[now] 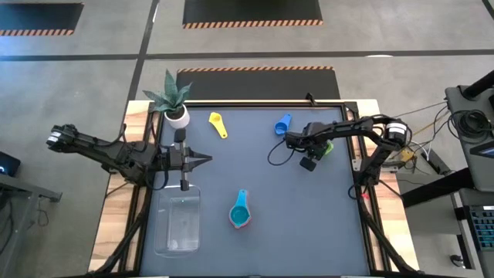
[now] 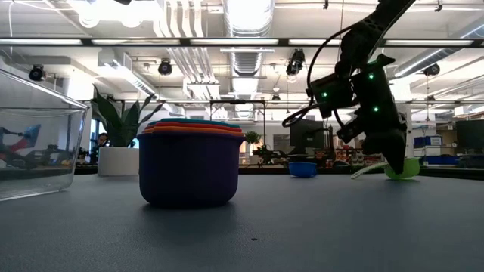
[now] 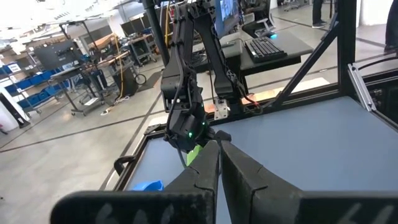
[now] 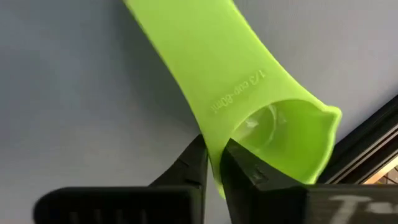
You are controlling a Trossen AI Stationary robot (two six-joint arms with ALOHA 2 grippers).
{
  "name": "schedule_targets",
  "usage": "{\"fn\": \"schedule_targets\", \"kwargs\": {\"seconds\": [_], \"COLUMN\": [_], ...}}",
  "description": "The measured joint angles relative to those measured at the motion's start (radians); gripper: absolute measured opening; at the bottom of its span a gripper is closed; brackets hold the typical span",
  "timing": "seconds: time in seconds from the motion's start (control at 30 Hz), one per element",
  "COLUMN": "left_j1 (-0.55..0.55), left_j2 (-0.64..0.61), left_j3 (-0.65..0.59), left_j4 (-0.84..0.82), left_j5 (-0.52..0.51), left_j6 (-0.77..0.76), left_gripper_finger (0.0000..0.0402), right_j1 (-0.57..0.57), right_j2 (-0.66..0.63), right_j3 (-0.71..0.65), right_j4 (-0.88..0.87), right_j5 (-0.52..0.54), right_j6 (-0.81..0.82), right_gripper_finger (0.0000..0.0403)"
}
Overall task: Nest measuring cups in basket
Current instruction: Stack the green measuring cup on top of the light blue measuring cup
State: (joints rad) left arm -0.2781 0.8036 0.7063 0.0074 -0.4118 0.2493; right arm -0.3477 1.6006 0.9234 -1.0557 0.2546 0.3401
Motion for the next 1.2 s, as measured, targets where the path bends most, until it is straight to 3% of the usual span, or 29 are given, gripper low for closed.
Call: {"fn": "schedule_targets", "kwargs": {"seconds": [0.23,0.47,0.7,1.0,1.2], "left_j1": [0.000,0.000,0.000,0.000,0.000], "left_j2": [0.000,0.000,0.000,0.000,0.000], "left_j3": [0.000,0.000,0.000,0.000,0.000], "left_j4": [0.000,0.000,0.000,0.000,0.000], "left_j5": [0.000,0.000,0.000,0.000,0.000], "left_j6": [0.000,0.000,0.000,-0.003,-0.007], "left_gripper_finger": [0.0000,0.0000,0.0000,0.0000,0.0000], "right_j1": [0.001,0.037,0.155,0.340,0.450], "right_j2": [-0.021,-0.036,-0.041,-0.041,-0.040], "right_j3": [0.003,0.081,0.241,0.368,0.396], "right_j4": [-0.006,-0.010,0.005,0.121,0.296], "right_j5": [-0.002,-0.074,-0.140,-0.181,-0.179], "right_j6": [0.016,0.075,0.187,0.461,0.569], "right_gripper_finger": [0.0011,0.0012,0.0012,0.0013,0.0013]}}
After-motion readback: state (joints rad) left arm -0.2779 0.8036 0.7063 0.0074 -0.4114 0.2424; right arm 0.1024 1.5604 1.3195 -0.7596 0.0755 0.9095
